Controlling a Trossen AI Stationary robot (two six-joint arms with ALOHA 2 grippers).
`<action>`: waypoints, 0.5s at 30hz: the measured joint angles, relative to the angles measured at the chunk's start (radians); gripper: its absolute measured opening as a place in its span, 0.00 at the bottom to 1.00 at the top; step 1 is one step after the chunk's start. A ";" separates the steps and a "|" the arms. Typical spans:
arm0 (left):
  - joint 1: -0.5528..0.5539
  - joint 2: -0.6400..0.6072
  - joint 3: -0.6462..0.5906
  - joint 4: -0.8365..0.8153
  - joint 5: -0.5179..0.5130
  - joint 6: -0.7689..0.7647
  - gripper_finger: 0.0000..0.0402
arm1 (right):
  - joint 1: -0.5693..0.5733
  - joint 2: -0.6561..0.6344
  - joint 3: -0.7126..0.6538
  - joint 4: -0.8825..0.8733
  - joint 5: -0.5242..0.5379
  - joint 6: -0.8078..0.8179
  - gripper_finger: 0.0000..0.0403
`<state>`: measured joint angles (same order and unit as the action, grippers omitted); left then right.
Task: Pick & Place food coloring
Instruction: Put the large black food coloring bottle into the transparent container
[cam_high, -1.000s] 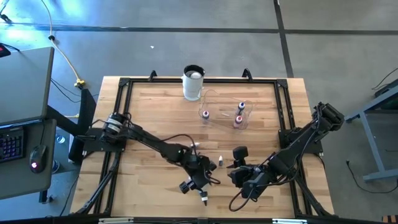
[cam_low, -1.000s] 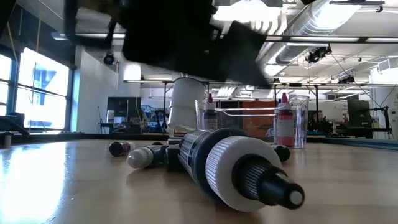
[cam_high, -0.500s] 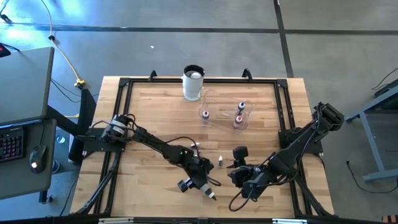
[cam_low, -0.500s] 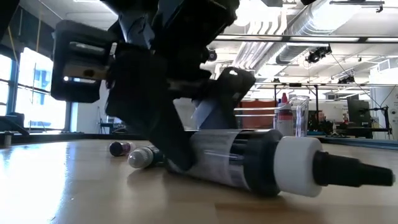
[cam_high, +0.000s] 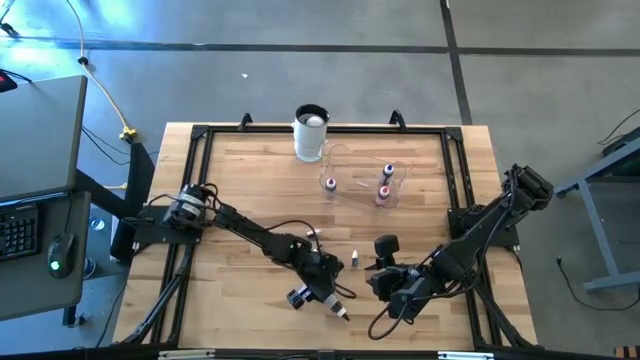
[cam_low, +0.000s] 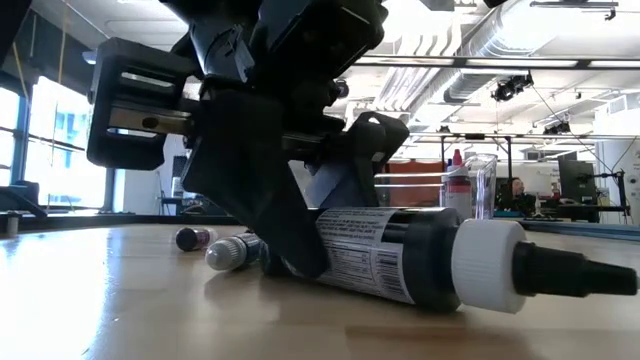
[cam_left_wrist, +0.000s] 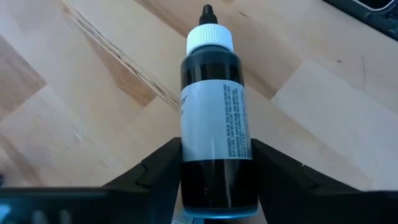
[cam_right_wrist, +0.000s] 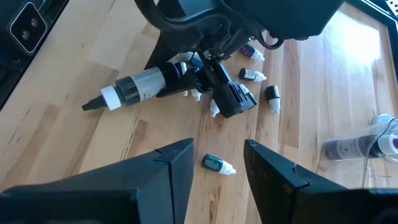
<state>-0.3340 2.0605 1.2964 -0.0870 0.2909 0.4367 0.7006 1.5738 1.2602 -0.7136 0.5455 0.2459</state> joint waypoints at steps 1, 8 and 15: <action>0.000 0.000 0.000 0.003 0.003 -0.004 0.40 | 0.000 0.000 0.000 0.000 0.000 0.000 0.33; 0.000 0.000 0.000 0.036 0.003 -0.135 0.33 | -0.009 0.000 0.000 0.000 0.027 0.116 0.33; 0.000 -0.002 0.000 0.125 -0.005 -0.275 0.36 | -0.054 0.000 0.000 -0.007 0.021 0.062 0.33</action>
<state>-0.3336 2.0581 1.2964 0.0384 0.2864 0.1613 0.6468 1.5738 1.2602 -0.7204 0.5667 0.3082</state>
